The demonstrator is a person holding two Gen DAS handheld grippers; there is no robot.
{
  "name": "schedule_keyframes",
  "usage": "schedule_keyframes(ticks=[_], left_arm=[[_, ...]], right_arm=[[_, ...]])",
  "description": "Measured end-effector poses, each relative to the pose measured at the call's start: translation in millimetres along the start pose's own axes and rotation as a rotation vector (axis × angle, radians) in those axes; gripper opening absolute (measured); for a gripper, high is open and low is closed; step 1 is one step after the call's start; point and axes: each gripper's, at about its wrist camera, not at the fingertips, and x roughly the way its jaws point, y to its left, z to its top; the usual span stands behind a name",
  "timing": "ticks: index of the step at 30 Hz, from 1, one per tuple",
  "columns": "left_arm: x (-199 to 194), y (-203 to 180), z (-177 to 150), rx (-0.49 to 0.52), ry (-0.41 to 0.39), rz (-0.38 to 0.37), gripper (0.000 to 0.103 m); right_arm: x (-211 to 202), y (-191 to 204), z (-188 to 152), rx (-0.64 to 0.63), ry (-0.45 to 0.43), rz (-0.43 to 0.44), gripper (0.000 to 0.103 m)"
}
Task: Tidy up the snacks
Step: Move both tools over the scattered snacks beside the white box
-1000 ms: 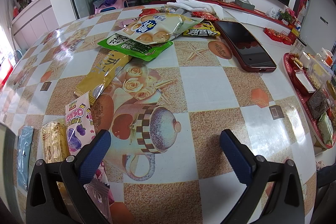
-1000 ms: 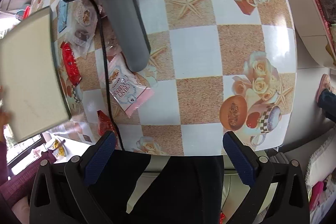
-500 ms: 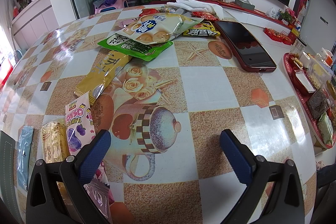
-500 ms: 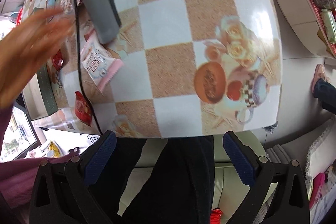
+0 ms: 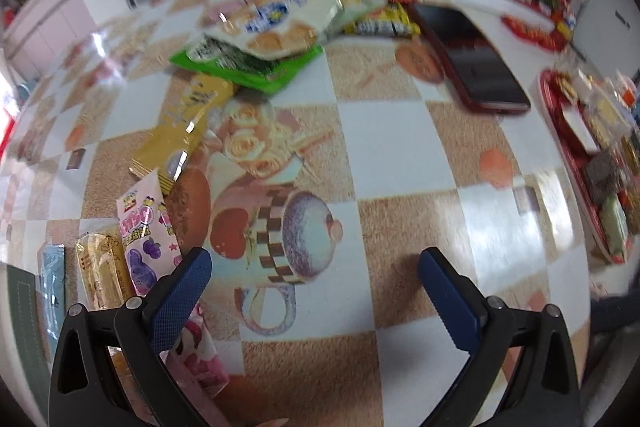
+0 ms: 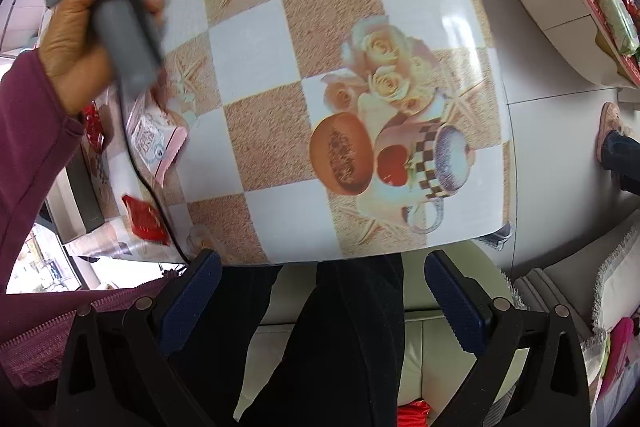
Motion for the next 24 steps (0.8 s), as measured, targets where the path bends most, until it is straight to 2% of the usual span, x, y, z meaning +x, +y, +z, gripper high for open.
schedule_keyframes(ticks=[2,7,10,14,16,20,24], left_arm=[[-17,3,3,0.004,0.012,-0.064,0.103],[-93,31,-6,0.036,-0.063,-0.166,0.103],[-118,65,-38,0.040,-0.010,-0.178,0.103],[-113,109,-101,0.043,0.129,-0.118,0.103],[-105,131,-128,-0.002,0.207,-0.131,0.103],[-92,146,-156,-0.012,0.260,-0.123,0.103],[-78,154,-167,-0.009,0.289,-0.113,0.103]], right_arm=[[-5,-4,3,0.005,-0.011,0.001,0.102],[-6,-1,12,0.008,-0.029,-0.012,0.102],[-4,6,17,-0.005,-0.033,-0.005,0.102],[11,24,18,-0.047,0.004,-0.007,0.102],[16,31,16,-0.075,0.030,-0.015,0.102],[27,54,13,-0.159,0.080,-0.048,0.102],[28,64,12,-0.208,0.097,-0.084,0.102]])
